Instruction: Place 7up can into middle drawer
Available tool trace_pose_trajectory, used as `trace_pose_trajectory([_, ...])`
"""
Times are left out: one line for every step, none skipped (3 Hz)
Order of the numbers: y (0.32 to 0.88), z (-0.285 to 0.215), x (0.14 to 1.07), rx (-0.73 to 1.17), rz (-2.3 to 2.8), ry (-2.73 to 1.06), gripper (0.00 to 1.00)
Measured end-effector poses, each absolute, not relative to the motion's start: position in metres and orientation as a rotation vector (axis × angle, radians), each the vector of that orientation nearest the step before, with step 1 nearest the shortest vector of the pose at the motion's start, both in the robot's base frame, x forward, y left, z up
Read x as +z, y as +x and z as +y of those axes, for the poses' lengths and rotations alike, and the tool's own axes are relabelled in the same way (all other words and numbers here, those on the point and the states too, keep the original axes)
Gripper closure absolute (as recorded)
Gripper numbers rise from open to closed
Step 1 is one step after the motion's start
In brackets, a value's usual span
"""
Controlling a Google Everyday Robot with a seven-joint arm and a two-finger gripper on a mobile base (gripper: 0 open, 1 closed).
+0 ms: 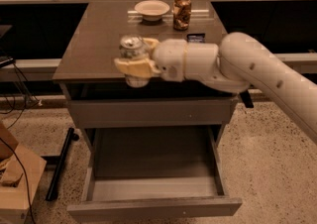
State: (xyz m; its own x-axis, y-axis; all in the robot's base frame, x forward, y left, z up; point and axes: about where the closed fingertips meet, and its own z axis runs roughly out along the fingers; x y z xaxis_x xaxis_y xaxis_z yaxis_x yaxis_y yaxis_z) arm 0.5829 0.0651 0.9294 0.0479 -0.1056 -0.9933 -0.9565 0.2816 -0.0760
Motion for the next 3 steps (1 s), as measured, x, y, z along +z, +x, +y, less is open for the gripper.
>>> trace_pose_trajectory([0.527, 0.041, 0.863, 0.992, 1.447, -1.074, 1.00])
trace_pose_trajectory([0.504, 0.041, 0.794, 1.071, 1.551, -1.023, 1.00])
trace_pose_trajectory([0.510, 0.048, 0.725, 1.119, 1.629, -0.950, 1.00])
